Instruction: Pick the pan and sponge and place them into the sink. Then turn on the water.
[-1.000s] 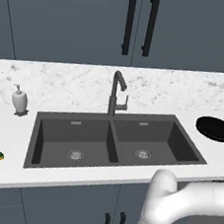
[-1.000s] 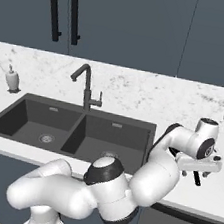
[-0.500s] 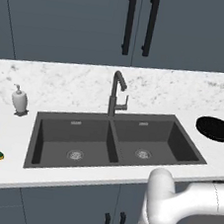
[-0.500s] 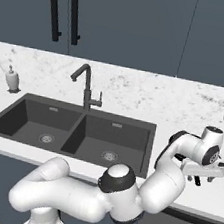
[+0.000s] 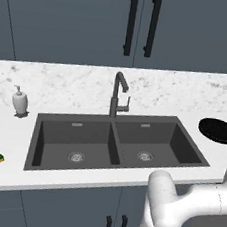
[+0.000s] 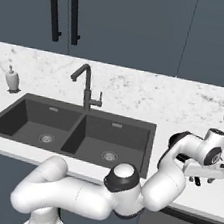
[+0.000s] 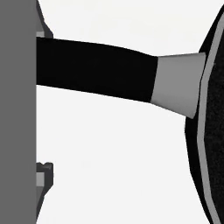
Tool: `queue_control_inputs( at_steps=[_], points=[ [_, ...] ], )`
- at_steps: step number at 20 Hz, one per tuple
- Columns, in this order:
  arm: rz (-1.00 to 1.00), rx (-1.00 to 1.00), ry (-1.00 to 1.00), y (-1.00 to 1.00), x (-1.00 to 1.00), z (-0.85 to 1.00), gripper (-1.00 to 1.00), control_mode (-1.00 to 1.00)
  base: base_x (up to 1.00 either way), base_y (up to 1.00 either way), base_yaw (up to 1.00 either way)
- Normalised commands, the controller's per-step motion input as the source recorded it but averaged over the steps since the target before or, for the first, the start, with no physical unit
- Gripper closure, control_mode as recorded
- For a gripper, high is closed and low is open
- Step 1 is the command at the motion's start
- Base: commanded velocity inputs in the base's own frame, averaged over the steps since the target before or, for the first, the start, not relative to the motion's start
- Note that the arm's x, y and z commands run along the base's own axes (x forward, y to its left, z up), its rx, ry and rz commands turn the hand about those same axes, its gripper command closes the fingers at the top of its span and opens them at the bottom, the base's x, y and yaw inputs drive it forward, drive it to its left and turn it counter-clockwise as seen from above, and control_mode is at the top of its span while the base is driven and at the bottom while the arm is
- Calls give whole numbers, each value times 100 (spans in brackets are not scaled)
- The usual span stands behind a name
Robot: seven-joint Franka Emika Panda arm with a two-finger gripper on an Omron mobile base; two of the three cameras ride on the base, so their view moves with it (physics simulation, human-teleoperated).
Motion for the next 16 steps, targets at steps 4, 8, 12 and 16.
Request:
queue_control_inputs(
  at_steps=[4,8,12,16],
  points=[
    [1,1,-4,14,-2,-52,100,-100,0,0,0],
    [2,0,-18,60,0,-63,100,-100,0,0,0],
    [7,0,-26,90,0,-65,100,-100,0,0,0],
    [11,0,-29,100,2,-48,100,-100,0,0,0]
  ],
)
